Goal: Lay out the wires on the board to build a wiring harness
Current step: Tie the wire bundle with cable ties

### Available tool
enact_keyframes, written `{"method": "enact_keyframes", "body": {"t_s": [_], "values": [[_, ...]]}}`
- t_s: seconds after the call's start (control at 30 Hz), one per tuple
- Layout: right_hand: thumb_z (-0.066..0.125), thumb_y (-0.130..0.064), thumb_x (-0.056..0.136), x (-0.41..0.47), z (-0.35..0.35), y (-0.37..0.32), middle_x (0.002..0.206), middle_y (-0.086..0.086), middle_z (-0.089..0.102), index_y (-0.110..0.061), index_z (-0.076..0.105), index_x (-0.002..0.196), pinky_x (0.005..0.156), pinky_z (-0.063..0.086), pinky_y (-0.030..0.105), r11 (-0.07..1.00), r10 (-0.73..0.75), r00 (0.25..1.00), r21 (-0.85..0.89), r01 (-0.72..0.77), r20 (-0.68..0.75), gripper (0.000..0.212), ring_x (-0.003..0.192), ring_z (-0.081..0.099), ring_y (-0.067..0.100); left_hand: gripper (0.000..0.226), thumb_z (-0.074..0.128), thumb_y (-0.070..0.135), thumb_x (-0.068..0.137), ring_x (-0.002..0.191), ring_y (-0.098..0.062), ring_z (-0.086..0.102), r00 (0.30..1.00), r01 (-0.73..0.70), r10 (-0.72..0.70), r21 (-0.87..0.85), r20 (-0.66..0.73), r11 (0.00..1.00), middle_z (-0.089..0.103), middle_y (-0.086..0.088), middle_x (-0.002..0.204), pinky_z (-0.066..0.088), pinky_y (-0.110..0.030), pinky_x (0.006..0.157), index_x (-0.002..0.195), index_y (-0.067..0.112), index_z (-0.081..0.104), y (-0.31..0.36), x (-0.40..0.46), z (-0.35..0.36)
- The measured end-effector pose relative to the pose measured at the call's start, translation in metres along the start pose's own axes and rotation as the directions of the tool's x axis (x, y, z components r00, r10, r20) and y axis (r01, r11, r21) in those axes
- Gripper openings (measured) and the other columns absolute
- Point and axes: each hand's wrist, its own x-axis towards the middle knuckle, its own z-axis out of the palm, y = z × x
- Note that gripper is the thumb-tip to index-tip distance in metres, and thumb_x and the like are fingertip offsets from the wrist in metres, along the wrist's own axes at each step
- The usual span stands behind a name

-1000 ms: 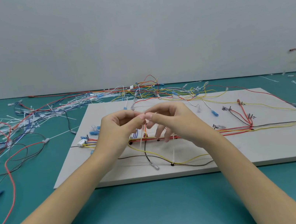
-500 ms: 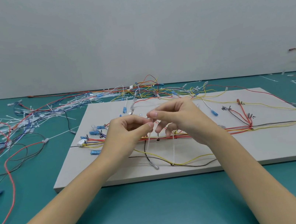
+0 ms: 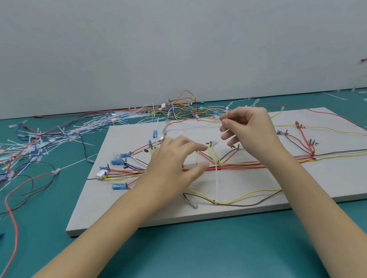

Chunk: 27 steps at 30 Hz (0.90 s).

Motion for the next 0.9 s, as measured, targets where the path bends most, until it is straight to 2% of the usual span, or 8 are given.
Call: {"method": "enact_keyframes", "body": {"t_s": [0.07, 0.13, 0.2, 0.27, 0.53, 0.67, 0.8, 0.9], "values": [[0.056, 0.006, 0.091, 0.001, 0.000, 0.003, 0.070, 0.010, 0.062, 0.002, 0.067, 0.097, 0.050, 0.052, 0.027, 0.998, -0.015, 1.000, -0.063, 0.016, 0.015, 0.014, 0.056, 0.060, 0.018, 0.039, 0.048, 0.050, 0.094, 0.121, -0.017, 0.035, 0.998, -0.032, 0.027, 0.096, 0.058, 0.995, 0.046, 0.008, 0.132, 0.032, -0.042, 0.103, 0.131, 0.040, 0.053, 0.004, 0.003, 0.003], [0.057, 0.008, 0.089, 0.001, 0.001, 0.005, 0.070, 0.010, 0.063, 0.000, 0.068, 0.096, 0.052, 0.053, 0.028, 0.991, -0.040, 0.998, -0.127, 0.045, 0.043, 0.015, 0.057, 0.061, 0.018, 0.041, 0.036, 0.055, 0.096, 0.132, -0.020, 0.023, 0.996, -0.078, 0.063, 0.303, 0.058, 0.950, 0.030, 0.005, 0.146, 0.023, -0.041, 0.106, 0.135, 0.046, 0.046, 0.005, 0.007, 0.008], [0.059, 0.007, 0.087, 0.001, 0.002, 0.007, 0.071, 0.011, 0.064, -0.005, 0.069, 0.093, 0.055, 0.054, 0.032, 0.980, -0.069, 0.995, -0.183, 0.081, 0.073, 0.017, 0.058, 0.062, 0.018, 0.041, 0.028, 0.055, 0.098, 0.139, -0.023, 0.013, 0.991, -0.130, 0.118, 0.493, 0.055, 0.860, 0.020, 0.002, 0.154, 0.015, -0.043, 0.106, 0.133, 0.045, 0.049, 0.006, 0.012, 0.012], [0.061, 0.007, 0.085, 0.001, 0.004, 0.010, 0.070, 0.009, 0.064, -0.011, 0.069, 0.090, 0.059, 0.056, 0.037, 0.966, -0.077, 0.990, -0.236, 0.103, 0.114, 0.020, 0.058, 0.062, 0.018, 0.042, 0.023, 0.052, 0.100, 0.141, -0.024, 0.009, 0.988, -0.154, 0.119, 0.558, 0.099, 0.816, 0.021, 0.004, 0.154, 0.012, -0.045, 0.107, 0.125, 0.041, 0.055, 0.005, 0.016, 0.015], [0.066, 0.009, 0.080, 0.002, 0.008, 0.016, 0.066, 0.000, 0.064, -0.015, 0.069, 0.081, 0.068, 0.056, 0.038, 0.939, -0.033, 0.981, -0.331, 0.096, 0.190, 0.024, 0.059, 0.058, 0.012, 0.029, 0.030, 0.038, 0.101, 0.123, -0.021, 0.032, 0.987, -0.143, 0.084, 0.494, 0.139, 0.858, 0.047, 0.010, 0.127, 0.028, -0.041, 0.098, 0.122, 0.037, 0.050, -0.003, 0.022, 0.023], [0.066, 0.009, 0.081, 0.002, 0.005, 0.013, 0.067, 0.006, 0.064, -0.010, 0.070, 0.084, 0.066, 0.052, 0.033, 0.963, -0.030, 0.991, -0.263, 0.065, 0.133, 0.019, 0.063, 0.060, 0.018, 0.025, 0.032, 0.031, 0.100, 0.115, -0.022, 0.036, 0.989, -0.128, 0.074, 0.467, 0.131, 0.875, 0.049, 0.006, 0.120, 0.033, -0.039, 0.092, 0.120, 0.034, 0.047, -0.002, 0.022, 0.028], [0.065, 0.009, 0.081, 0.002, 0.001, 0.007, 0.068, 0.006, 0.064, -0.004, 0.071, 0.091, 0.058, 0.048, 0.017, 0.973, -0.046, 0.993, -0.219, 0.070, 0.112, 0.017, 0.061, 0.059, 0.014, 0.026, 0.034, 0.027, 0.099, 0.114, -0.022, 0.035, 0.991, -0.080, 0.029, 0.413, 0.130, 0.907, 0.048, 0.004, 0.119, 0.032, -0.037, 0.088, 0.119, 0.034, 0.050, -0.001, 0.025, 0.032], [0.066, 0.009, 0.081, 0.002, 0.000, 0.006, 0.071, 0.008, 0.065, -0.002, 0.071, 0.092, 0.058, 0.047, 0.017, 0.977, -0.042, 0.992, -0.201, 0.065, 0.118, 0.017, 0.060, 0.059, 0.013, 0.029, 0.035, 0.025, 0.099, 0.113, -0.022, 0.033, 0.993, -0.041, -0.001, 0.355, 0.116, 0.934, 0.046, 0.003, 0.122, 0.031, -0.034, 0.084, 0.119, 0.033, 0.053, 0.000, 0.024, 0.034]]}}
